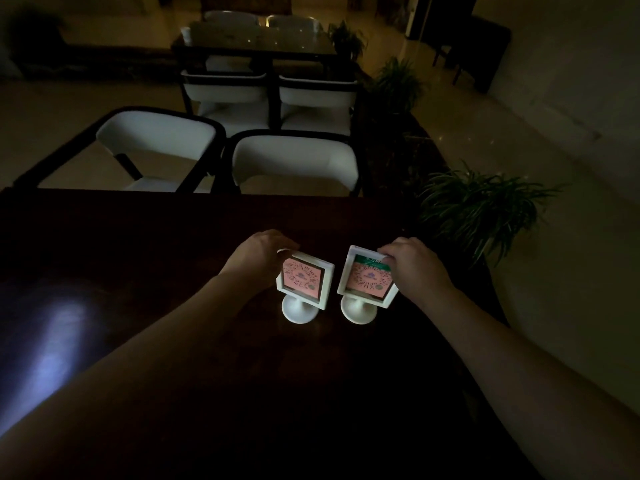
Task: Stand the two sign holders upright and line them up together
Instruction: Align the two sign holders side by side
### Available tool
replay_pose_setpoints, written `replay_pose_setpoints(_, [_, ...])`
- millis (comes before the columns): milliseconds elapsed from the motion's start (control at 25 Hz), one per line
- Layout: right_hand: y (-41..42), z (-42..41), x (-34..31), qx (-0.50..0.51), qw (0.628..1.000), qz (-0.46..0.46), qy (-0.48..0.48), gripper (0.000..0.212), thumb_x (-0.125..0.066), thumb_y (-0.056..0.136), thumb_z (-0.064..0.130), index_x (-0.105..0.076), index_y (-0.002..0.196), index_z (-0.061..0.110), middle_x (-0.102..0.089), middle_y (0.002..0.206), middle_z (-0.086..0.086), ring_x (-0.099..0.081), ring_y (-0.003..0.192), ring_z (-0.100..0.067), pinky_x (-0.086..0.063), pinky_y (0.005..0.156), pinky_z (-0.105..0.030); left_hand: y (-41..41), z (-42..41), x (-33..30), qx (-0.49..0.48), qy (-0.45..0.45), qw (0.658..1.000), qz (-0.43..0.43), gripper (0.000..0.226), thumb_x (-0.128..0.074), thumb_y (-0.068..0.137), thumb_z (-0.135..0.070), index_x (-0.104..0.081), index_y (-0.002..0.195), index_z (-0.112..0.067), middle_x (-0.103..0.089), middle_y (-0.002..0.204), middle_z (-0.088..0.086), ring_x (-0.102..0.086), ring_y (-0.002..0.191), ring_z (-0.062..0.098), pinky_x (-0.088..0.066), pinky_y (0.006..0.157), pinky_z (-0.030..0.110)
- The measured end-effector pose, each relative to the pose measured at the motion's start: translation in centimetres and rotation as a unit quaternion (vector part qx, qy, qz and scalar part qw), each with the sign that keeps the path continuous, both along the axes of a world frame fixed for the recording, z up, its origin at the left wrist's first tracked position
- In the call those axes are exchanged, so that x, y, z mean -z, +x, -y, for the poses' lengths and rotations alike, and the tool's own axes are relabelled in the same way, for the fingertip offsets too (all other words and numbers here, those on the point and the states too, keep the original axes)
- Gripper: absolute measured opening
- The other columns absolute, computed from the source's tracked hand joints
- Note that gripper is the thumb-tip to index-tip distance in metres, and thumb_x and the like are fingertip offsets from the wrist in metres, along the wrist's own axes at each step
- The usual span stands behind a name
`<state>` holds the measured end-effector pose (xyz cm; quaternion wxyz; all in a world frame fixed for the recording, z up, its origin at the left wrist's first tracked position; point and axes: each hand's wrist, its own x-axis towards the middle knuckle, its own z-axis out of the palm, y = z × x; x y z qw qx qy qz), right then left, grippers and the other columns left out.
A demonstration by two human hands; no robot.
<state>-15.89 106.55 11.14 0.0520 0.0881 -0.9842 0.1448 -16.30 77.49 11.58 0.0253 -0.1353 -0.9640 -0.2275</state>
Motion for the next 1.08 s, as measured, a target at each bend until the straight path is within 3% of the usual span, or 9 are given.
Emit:
replay_pose_setpoints(160, [-0.2,0.0,-0.1,-0.003,1.0,0.009,-0.013,0.027,-0.057,0.095,0.009,-0.071,0.118,0.013,-0.065,0.108,-0.009,-0.056,0.103,-0.028,-0.051,0.083,-0.045,0.1,-0.1,-0.2,-0.012,0.013,1.0,-0.005,0.025,-0.059,0.095,-0.02,-0.072,0.116,-0.018,-0.067,0.115,0.002,-0.062,0.104,0.019,-0.054,0.085,0.036])
replay_pose_setpoints(400, [-0.3,-0.1,-0.2,-0.006,1.0,0.004,-0.026,0.026,-0.057,0.094,0.007,-0.073,0.113,0.014,-0.066,0.105,-0.009,-0.06,0.1,-0.027,-0.053,0.079,-0.044,0.6,-0.6,-0.2,-0.028,0.022,0.999,-0.002,0.024,-0.058,0.096,-0.018,-0.071,0.115,-0.018,-0.066,0.115,0.002,-0.062,0.103,0.017,-0.053,0.082,0.029])
replay_pose_setpoints(760, [-1.0,-0.9,0.2,-0.043,0.998,-0.016,-0.038,0.025,-0.06,0.092,0.005,-0.075,0.111,0.013,-0.069,0.102,-0.008,-0.06,0.098,-0.028,-0.051,0.08,-0.042,1.5,-0.9,0.3,-0.027,0.022,0.999,-0.009,0.026,-0.056,0.097,-0.017,-0.069,0.12,-0.019,-0.065,0.117,0.001,-0.061,0.106,0.017,-0.053,0.085,0.031])
replay_pose_setpoints(960, [-0.9,-2.6,0.4,-0.018,0.995,0.034,-0.093,0.045,-0.064,0.093,0.018,-0.057,0.137,0.023,-0.061,0.129,-0.003,-0.053,0.121,-0.024,-0.046,0.098,-0.048,1.4,0.3,1.0,-0.065,0.05,0.997,0.01,0.042,-0.065,0.091,-0.026,-0.058,0.132,-0.022,-0.059,0.129,0.001,-0.056,0.117,0.021,-0.052,0.094,0.041])
replay_pose_setpoints(1080, [-0.5,-4.7,1.1,0.027,0.994,0.041,-0.097,0.046,-0.065,0.093,0.02,-0.055,0.138,0.022,-0.059,0.133,-0.004,-0.053,0.124,-0.025,-0.046,0.1,-0.049,1.6,1.1,1.4,-0.075,0.024,0.997,0.024,0.041,-0.065,0.092,-0.025,-0.058,0.132,-0.023,-0.06,0.128,0.0,-0.055,0.117,0.021,-0.052,0.095,0.042])
